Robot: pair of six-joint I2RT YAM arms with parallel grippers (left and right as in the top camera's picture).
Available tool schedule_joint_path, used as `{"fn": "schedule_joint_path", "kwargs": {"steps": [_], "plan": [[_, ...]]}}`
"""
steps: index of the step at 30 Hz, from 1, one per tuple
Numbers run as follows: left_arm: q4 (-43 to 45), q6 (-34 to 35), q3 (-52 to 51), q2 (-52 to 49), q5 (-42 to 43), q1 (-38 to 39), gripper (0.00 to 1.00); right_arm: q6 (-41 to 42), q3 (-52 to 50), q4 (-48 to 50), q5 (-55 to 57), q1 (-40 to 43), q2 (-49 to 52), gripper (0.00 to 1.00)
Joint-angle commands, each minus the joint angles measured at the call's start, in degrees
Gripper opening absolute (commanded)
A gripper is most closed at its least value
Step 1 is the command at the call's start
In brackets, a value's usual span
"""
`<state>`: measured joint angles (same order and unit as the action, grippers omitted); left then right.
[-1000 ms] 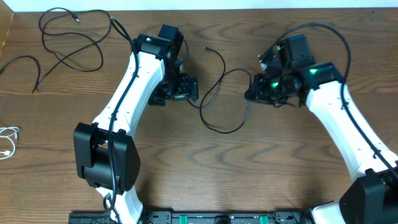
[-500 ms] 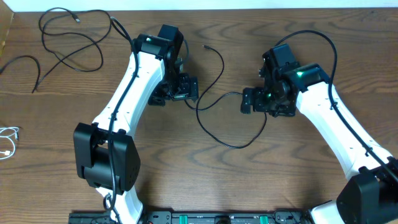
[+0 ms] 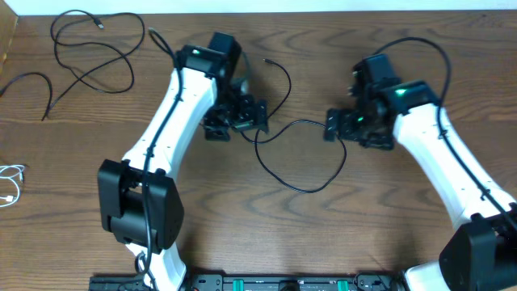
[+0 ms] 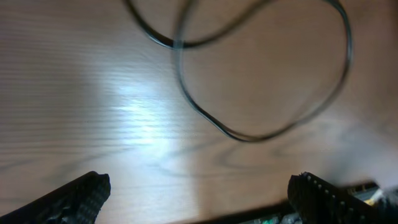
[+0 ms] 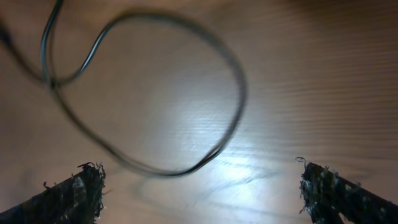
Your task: Untangle cables
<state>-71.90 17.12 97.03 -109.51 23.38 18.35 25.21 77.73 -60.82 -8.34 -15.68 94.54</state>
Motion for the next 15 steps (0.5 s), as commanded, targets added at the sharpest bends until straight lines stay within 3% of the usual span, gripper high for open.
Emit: {"fn": "schedule_joint_path", "kwargs": {"steps": [1, 3, 8, 15], "plan": [[0.15, -2.49, -0.72, -0.72, 1.27, 5.09, 0.96, 1.36, 0.04, -0.35, 1.33, 7.04, 0.52, 0.99], [2.36, -2.51, -1.86, -0.74, -0.17, 8.55, 0.91, 0.98, 0.04, -1.29, 1.38, 12.28, 0.52, 0.99], [6.86, -2.47, -2.47, -0.74, -0.07, 14.88, 0.91, 0.0, 0.04, -4.04, 1.36, 21.33, 0.52, 0.99], [18.91, -2.51, -2.86, -1.55, -0.76, 23.15, 0.91, 0.0, 0.04, -6.08, 1.36, 27.06, 0.52, 0.99]]}}
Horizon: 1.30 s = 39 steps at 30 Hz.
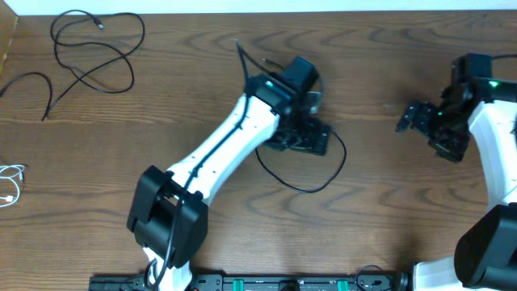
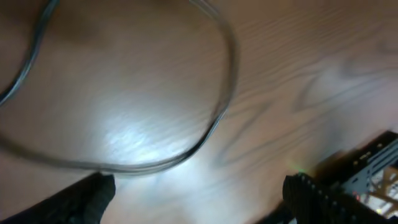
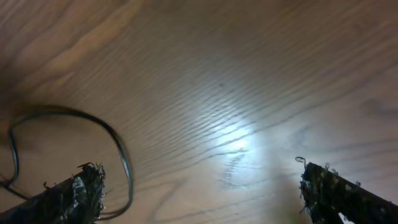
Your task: Untangle cables
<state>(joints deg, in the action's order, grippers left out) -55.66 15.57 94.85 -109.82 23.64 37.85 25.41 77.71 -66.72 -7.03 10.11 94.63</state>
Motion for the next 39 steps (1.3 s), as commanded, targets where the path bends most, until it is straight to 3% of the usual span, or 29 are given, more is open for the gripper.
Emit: {"fn": "schedule_joint_path", "kwargs": {"steps": [1, 7, 24, 27, 31, 36, 39], "plan": [[3.63, -0.94, -0.68, -1.7, -2.32, 5.05, 0.91, -0.2, 0.07, -0.2, 0.04, 1.51, 0.44, 0.99], [6.1, -0.92, -0.68, -5.97, -11.32, 11.52, 0.91, -0.17, 0.07, -0.35, 0.02, 1.57, 0.44, 0.99], [10.91, -0.98, -0.68, -17.68, -11.3, 15.28, 0.83, -0.17, 0.07, -0.76, 0.02, 1.46, 0.44, 0.99], [12.83, -0.98, -0.68, -17.92, -11.39, 15.28, 0.76, -0.2, 0.07, -0.85, 0.02, 1.46, 0.44, 0.99], [13.25, -0.96, -0.68, -18.62, -12.0, 15.28, 0.58, -0.2, 0.07, -1.29, 0.02, 1.46, 0.44, 0.99], [12.81, -0.96, -1.44, -19.15, -14.8, 15.3, 0.48, -0.2, 0.07, -1.42, 0.02, 1.46, 0.44, 0.99], [12.24, -0.96, -1.84, -19.15, -17.7, 15.28, 0.35, -0.2, 0.07, -1.44, 0.02, 1.46, 0.44, 0.99]]}}
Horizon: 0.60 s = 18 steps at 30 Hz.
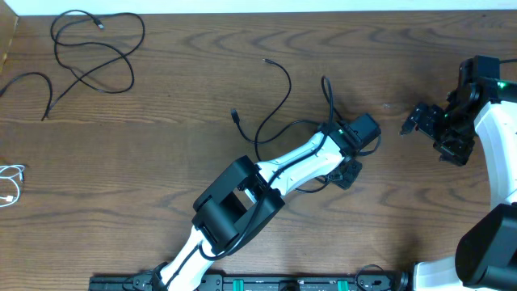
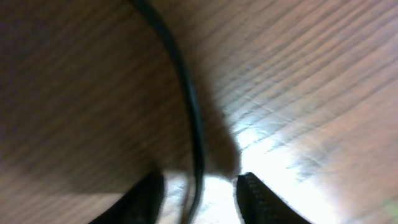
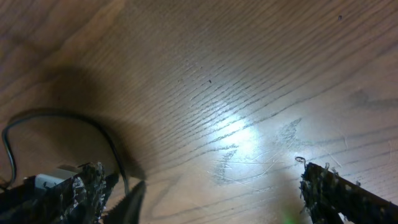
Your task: Untangle cables
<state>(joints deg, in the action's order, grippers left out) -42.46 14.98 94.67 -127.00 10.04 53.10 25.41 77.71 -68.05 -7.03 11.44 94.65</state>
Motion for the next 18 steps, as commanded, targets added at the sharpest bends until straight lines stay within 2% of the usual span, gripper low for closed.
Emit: {"fn": "schedule_joint_path", "kwargs": {"steps": [1, 2, 5, 9, 12, 18], "plan": [[-1.16, -0.37, -1.68, -1.97, -4.9, 0.04, 0.32, -0.2, 0.07, -0.09, 0.02, 0.13, 0.42, 0.99], [-1.29, -0.37, -1.68, -1.97, -5.31, 0.09, 0.28, -0.2, 0.07, -0.09, 0.02, 0.13, 0.42, 0.99], [-1.33, -0.11, -1.68, -1.97, -5.2, 0.37, 0.27, -0.2, 0.07, -0.09, 0.02, 0.13, 0.42, 0.99], [-1.33, -0.13, -1.68, -1.97, -5.22, 2.23, 0.28, -0.2, 0.07, -0.11, 0.02, 0.13, 0.42, 0.99], [-1.33, 0.0, -1.68, -1.97, -6.64, 3.85, 0.36, -0.2, 0.07, -0.15, 0.02, 0.13, 0.42, 0.99], [-1.38, 0.72, -1.73, -1.97, -10.14, 5.11, 0.35, -0.22, 0.04, -0.94, 0.02, 0.13, 0.42, 0.99]]}}
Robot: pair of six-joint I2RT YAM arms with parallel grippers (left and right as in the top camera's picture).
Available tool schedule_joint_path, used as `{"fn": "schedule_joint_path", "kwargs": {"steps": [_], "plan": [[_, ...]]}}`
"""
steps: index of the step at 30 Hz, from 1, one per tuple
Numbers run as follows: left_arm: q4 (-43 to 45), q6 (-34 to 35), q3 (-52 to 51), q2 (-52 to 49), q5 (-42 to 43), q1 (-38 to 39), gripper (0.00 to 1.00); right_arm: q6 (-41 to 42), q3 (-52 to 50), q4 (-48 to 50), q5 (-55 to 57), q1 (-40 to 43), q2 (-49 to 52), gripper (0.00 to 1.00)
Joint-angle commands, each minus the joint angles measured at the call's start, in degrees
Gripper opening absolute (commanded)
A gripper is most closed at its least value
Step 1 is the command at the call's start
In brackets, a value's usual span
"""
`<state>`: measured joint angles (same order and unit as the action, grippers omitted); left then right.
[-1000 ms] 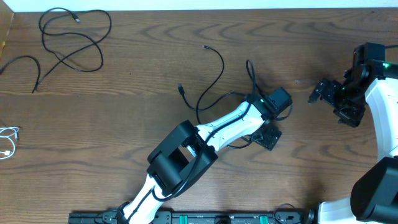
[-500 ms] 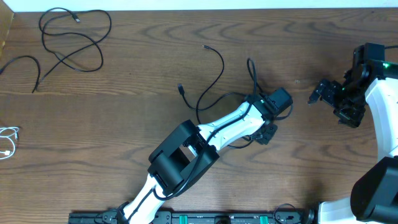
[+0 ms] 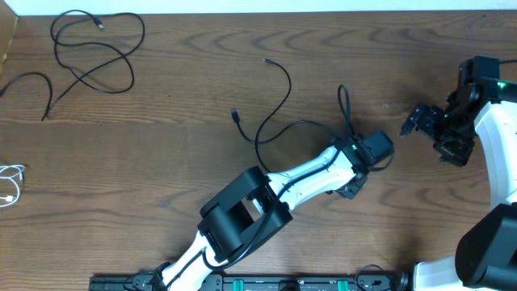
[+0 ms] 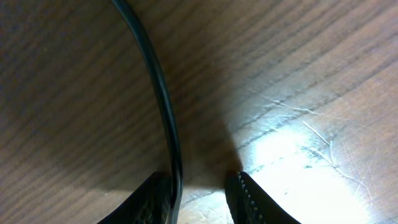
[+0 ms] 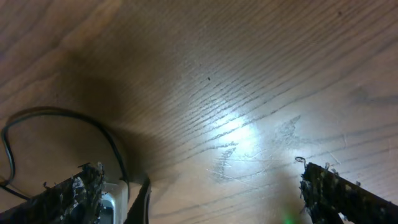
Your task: Untangle cables
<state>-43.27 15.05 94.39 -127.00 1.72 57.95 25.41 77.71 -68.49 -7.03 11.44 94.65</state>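
Note:
A thin black cable (image 3: 288, 82) winds across the middle of the table in the overhead view. My left gripper (image 3: 353, 186) is at its right end, low on the wood. In the left wrist view the cable (image 4: 158, 93) runs down between the narrowed jaws of my left gripper (image 4: 202, 199), against the left finger, with a small gap to the right finger. My right gripper (image 3: 410, 121) hangs open near the right edge, apart from the cable. In the right wrist view my right gripper (image 5: 205, 199) holds nothing, and a cable loop (image 5: 56, 112) shows at lower left.
A second black cable (image 3: 89, 48) lies spread at the far left corner. A coiled white cable (image 3: 10, 184) sits at the left edge. A black equipment rail (image 3: 242, 283) runs along the front edge. The left arm stretches diagonally across the middle.
My left gripper has shifted a little to the right with its jaws drawn closer around the cable, and the cable's upright loop has moved right with it. The right arm has not moved.
Both grippers were open over the cable loop at mid table, one at each side. Then the left was above the loop and the right was back near the right edge. Later the left was low at the loop's right end, jaws narrowed around the cable, which now lies farther right.

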Motion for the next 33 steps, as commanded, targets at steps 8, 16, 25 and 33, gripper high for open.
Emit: {"fn": "schedule_joint_path", "kwargs": {"steps": [8, 16, 25, 33], "plan": [[-0.96, 0.63, -1.42, -1.84, -2.86, 0.2, 0.08, -0.2, 0.04, -1.18, 0.02, 0.13, 0.42, 0.99], [-5.09, 3.67, 0.72, 5.33, -2.78, -2.47, 0.07, -0.2, 0.02, -1.11, 0.02, 0.13, 0.42, 0.99], [-6.19, 9.38, 0.9, 26.03, -2.19, -10.82, 0.07, -0.2, -0.94, -0.85, 0.04, 0.13, 0.42, 0.99], [-10.36, 16.41, 0.87, 48.0, -2.21, -32.09, 0.07, -0.2, -1.44, -0.09, 0.02, 0.13, 0.42, 0.99]]}}
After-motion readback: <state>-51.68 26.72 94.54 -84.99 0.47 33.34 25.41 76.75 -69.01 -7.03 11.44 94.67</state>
